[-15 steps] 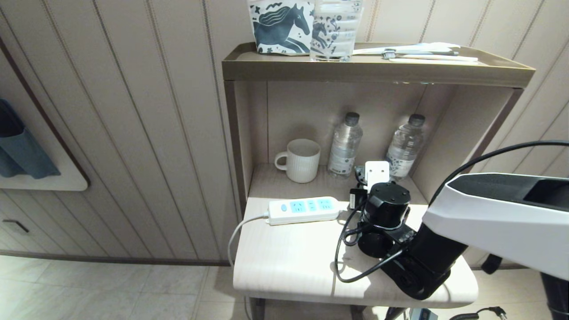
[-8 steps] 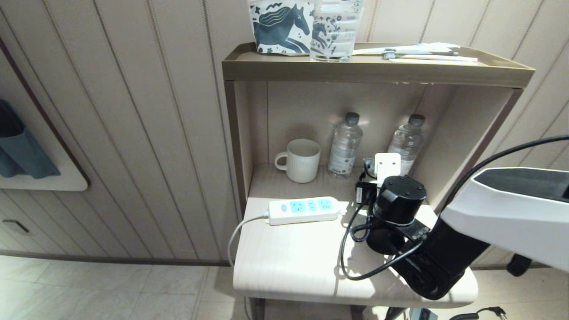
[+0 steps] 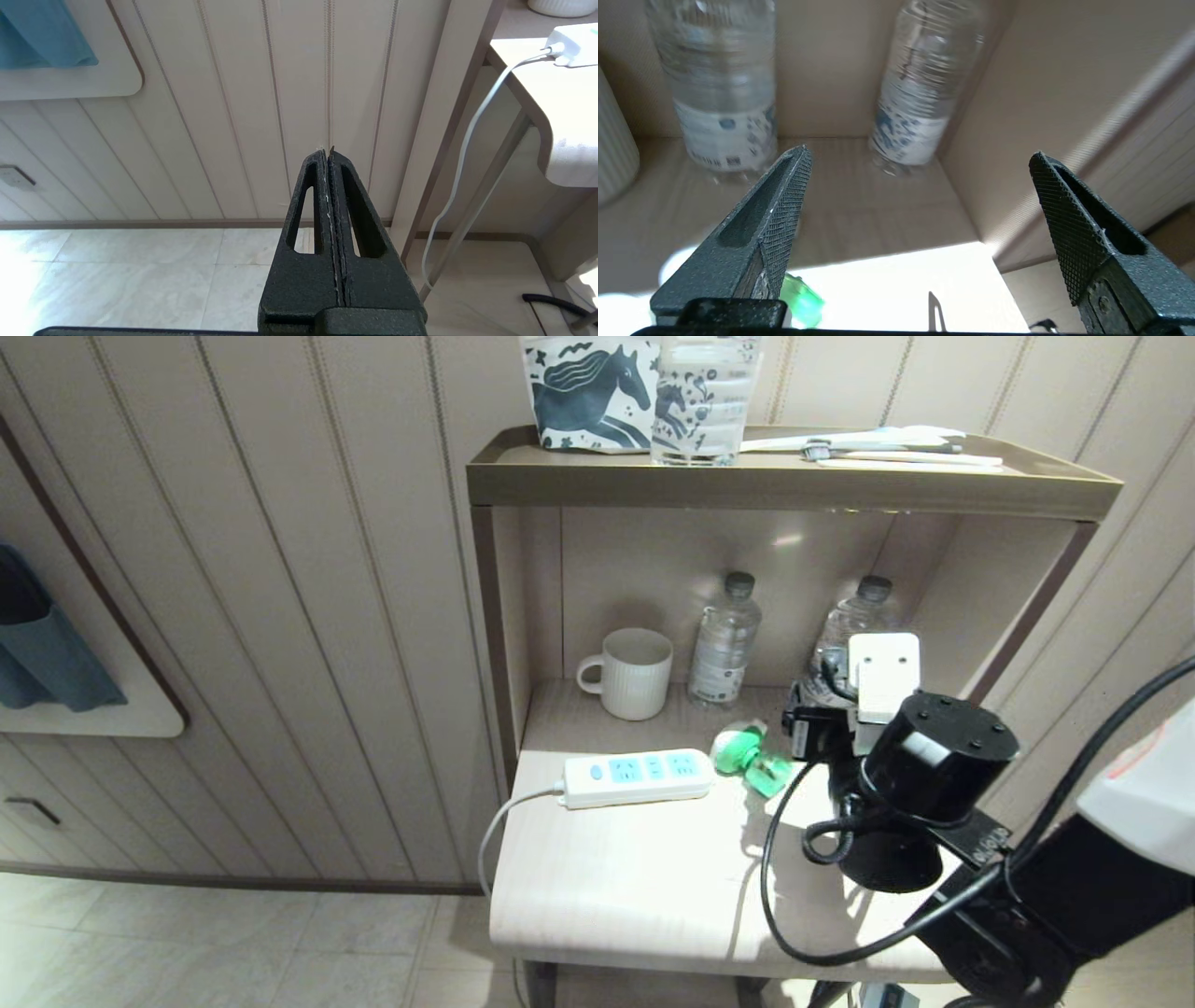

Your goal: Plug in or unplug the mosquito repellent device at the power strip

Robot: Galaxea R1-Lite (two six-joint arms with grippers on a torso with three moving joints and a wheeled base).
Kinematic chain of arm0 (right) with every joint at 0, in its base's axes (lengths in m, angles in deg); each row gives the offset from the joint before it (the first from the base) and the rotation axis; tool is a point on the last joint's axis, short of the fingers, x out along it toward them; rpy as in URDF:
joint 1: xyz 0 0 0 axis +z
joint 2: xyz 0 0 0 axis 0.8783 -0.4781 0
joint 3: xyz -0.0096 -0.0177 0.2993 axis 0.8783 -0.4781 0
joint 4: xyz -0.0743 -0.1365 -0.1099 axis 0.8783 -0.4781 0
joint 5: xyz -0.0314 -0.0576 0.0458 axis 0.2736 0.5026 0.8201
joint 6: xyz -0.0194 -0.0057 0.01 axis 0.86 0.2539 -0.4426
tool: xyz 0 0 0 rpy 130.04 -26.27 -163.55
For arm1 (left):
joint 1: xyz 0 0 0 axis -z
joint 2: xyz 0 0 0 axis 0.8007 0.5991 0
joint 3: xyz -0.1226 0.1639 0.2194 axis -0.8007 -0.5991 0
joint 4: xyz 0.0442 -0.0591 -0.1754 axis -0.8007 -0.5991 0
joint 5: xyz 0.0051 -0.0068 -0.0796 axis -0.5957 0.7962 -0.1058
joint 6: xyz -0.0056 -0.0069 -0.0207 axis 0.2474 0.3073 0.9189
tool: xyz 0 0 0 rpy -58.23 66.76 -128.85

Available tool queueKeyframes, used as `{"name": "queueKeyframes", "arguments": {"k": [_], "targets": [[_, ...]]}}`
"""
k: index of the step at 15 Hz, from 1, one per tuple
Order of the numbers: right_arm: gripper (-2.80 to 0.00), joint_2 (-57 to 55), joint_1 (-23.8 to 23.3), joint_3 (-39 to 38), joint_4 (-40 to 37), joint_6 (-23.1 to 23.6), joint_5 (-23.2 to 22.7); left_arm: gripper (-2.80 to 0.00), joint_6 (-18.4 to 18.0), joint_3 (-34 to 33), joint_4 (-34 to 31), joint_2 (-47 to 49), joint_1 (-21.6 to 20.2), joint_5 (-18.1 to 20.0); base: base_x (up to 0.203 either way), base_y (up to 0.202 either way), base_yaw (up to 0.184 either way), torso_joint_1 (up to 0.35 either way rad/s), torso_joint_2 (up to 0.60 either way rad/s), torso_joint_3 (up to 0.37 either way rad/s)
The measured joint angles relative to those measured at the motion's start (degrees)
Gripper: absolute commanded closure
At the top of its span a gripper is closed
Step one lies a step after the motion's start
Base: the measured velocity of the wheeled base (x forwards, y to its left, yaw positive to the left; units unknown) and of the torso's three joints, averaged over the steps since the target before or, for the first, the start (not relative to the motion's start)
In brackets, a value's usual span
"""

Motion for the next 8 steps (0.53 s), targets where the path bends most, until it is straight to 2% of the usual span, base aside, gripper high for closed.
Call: {"name": "queueKeyframes", "arguments": {"k": [1, 5, 8], "targets": [[0.00, 2.0, 0.1, -2.4, 0.0, 0.2, 0.0, 0.00, 0.0, 0.0, 0.0, 0.0, 0.0, 0.0, 0.000, 0.000, 0.000, 0.000, 0.00, 0.000], [0.00, 15.0, 0.2, -14.2, -1.3, 2.6, -0.1, 0.00, 0.0, 0.0, 0.0, 0.0, 0.0, 0.0, 0.000, 0.000, 0.000, 0.000, 0.00, 0.000], [0.00, 30.3, -2.4, -19.3, -14.8, 3.6, -0.5, 0.00, 0.0, 0.0, 0.0, 0.0, 0.0, 0.0, 0.000, 0.000, 0.000, 0.000, 0.00, 0.000]]}}
